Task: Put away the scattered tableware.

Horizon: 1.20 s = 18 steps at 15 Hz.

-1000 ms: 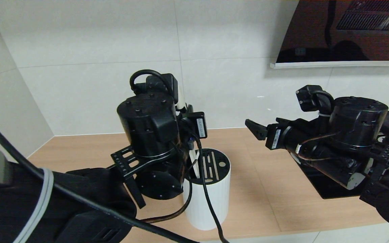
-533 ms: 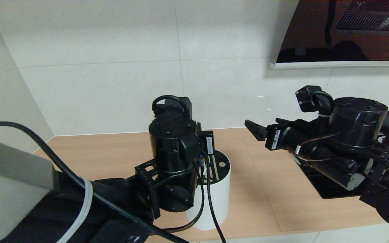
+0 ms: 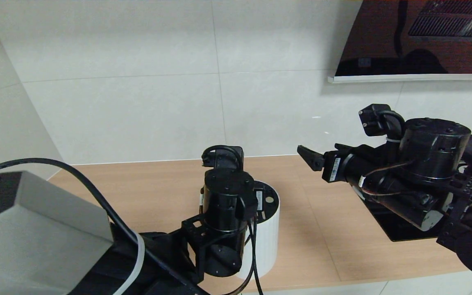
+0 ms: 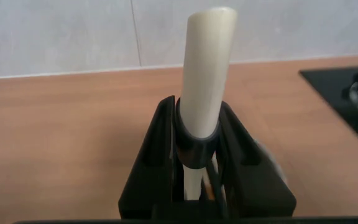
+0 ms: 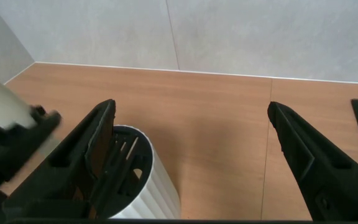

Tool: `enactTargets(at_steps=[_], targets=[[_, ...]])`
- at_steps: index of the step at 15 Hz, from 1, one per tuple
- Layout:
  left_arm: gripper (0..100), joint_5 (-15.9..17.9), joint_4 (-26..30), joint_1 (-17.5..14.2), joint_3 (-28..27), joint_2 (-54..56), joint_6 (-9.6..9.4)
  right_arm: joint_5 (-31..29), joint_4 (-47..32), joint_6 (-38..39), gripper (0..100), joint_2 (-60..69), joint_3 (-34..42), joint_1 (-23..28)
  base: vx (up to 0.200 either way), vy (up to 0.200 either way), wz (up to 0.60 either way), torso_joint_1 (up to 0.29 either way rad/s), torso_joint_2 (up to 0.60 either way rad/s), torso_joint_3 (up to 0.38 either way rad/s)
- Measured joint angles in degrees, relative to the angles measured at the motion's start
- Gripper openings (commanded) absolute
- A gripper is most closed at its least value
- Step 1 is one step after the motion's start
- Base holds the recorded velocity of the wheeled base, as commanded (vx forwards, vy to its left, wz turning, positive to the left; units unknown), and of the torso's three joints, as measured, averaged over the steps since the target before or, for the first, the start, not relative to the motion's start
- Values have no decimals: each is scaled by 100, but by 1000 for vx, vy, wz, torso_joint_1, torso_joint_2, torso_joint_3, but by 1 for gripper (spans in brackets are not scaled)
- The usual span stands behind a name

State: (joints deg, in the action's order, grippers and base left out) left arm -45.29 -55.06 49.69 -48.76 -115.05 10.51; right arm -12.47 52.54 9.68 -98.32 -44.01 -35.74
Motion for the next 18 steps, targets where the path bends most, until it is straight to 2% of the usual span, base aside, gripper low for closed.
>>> enactTargets(at_steps=[2, 8, 9, 18], targets=[[0, 18, 5, 4, 61, -71, 79, 0, 0, 0, 100, 5, -4, -4, 0, 0, 0, 0, 0, 0], [0, 22, 7, 6, 87, -173, 90, 0, 1, -11, 100, 9, 7, 0, 0, 0, 0, 0, 0, 0], [100, 24, 7, 6, 87, -178, 90, 0, 6, -9, 100, 9, 7, 0, 0, 0, 0, 0, 0, 0], [100, 35, -2, 6, 152, -184, 90, 0, 9, -13, 100, 9, 7, -9, 0, 0, 0, 0, 0, 0]])
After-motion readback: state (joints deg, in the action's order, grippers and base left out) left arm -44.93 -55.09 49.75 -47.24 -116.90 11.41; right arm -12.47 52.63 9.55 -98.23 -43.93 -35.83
